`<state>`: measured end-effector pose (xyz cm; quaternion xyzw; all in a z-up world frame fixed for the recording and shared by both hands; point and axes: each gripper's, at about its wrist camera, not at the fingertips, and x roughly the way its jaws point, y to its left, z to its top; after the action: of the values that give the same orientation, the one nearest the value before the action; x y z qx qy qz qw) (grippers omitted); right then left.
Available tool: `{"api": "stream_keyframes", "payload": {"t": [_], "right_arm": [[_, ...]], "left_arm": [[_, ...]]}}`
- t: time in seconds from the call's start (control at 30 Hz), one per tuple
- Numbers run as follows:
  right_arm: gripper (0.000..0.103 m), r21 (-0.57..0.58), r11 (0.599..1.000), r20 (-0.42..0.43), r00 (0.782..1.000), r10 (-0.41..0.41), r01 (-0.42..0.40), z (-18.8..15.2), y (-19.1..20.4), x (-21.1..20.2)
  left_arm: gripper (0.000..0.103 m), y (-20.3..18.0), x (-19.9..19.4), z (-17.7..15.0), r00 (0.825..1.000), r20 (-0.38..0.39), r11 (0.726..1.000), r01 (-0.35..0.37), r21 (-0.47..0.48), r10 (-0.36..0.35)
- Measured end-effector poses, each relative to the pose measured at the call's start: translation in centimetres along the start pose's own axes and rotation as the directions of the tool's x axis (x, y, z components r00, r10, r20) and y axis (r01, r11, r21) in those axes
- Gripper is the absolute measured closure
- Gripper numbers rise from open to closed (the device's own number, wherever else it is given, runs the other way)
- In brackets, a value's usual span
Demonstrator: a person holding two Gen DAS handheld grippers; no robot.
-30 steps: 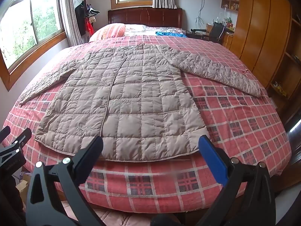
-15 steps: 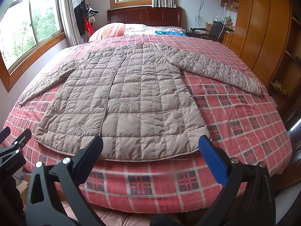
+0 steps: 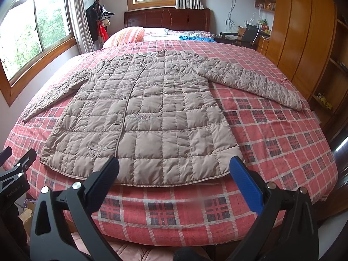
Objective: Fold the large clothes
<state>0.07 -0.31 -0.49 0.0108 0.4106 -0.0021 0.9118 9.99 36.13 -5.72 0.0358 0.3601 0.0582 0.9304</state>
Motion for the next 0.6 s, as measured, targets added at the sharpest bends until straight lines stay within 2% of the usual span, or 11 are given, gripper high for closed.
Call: {"api": "stream_keyframes", "payload": {"t": [0.6], "right_arm": [[0.003,0.001,1.0,0.0,1.0,0.001,-0.001,-0.02,-0.04,0.01]], "left_arm": [[0.004,0.05,0.14,0.01,1.0,-0.002,1.0,0.001,-0.001,-0.001]]}}
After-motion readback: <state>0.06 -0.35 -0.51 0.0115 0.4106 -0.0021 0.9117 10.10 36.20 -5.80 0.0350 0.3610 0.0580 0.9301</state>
